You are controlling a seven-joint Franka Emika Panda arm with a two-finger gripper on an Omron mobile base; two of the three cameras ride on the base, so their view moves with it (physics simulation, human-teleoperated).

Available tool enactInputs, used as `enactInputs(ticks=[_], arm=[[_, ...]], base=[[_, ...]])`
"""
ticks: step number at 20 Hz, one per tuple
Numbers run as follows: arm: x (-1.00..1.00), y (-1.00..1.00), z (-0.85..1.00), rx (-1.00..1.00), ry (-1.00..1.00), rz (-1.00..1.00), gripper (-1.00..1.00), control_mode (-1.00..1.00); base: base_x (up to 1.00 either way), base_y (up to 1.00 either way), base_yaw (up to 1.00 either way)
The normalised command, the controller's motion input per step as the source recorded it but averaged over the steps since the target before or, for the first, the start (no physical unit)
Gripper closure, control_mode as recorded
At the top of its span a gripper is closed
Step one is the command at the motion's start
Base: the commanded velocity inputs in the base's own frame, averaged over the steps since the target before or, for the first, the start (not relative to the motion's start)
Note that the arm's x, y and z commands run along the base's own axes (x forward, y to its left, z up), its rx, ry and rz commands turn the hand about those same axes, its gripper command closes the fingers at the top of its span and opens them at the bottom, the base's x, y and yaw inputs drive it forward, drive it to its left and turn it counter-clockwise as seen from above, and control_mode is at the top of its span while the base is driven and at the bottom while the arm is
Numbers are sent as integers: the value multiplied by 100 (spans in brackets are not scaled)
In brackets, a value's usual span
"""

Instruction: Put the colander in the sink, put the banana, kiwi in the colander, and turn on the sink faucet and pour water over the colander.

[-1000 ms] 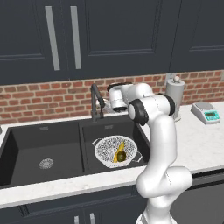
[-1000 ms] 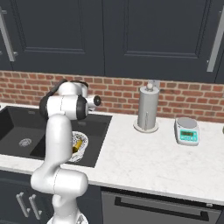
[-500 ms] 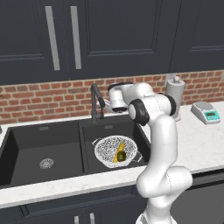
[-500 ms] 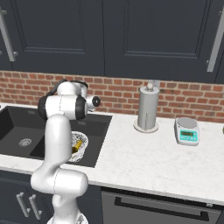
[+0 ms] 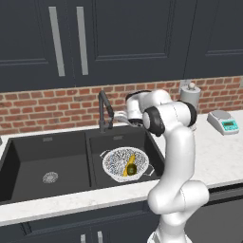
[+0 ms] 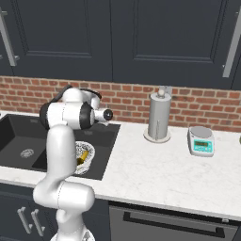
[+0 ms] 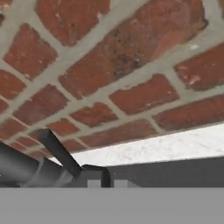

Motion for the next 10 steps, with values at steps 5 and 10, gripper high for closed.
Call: enactInputs(ticks=[5, 10], arm=[[-24, -93, -11, 2, 0, -4, 100, -100], [-36, -78, 0, 3, 0, -1, 100, -100]], base=[[0, 0, 0], [0, 0, 0]])
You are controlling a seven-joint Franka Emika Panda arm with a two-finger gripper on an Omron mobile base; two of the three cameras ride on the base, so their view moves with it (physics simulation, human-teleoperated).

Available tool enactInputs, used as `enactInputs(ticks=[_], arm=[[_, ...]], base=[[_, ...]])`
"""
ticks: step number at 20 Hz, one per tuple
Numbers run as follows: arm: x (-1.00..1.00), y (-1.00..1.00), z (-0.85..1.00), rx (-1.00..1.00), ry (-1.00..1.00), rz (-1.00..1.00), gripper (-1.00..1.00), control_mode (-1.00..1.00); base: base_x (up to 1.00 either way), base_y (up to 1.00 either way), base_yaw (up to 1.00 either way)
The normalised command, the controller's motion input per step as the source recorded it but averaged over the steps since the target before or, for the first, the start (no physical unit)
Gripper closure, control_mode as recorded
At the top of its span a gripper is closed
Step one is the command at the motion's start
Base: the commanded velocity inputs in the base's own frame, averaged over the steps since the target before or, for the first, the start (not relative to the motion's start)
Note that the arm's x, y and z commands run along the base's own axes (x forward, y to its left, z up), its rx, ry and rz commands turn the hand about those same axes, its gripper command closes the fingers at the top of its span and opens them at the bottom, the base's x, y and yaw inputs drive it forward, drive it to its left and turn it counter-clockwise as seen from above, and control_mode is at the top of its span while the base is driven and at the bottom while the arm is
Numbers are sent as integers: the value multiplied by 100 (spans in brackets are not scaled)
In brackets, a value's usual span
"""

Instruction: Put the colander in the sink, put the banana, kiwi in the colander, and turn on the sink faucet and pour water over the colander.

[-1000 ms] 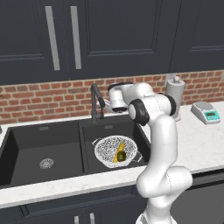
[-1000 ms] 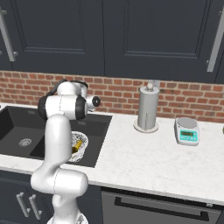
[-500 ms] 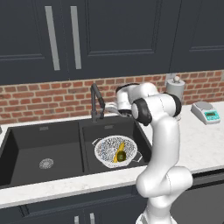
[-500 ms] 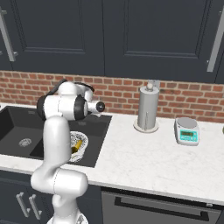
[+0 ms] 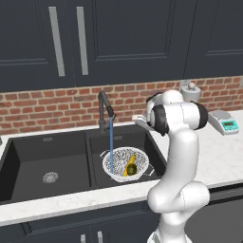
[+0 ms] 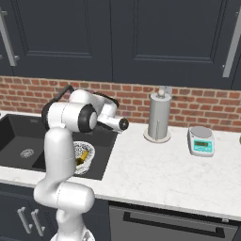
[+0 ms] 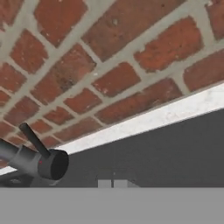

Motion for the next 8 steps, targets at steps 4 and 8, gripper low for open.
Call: enactInputs(ticks=[4, 8], arm=[[-50, -62, 0, 3, -3, 0, 100, -100], [-58, -41, 0, 4, -5, 0, 100, -100]], base=[[0, 0, 0], [0, 0, 0]])
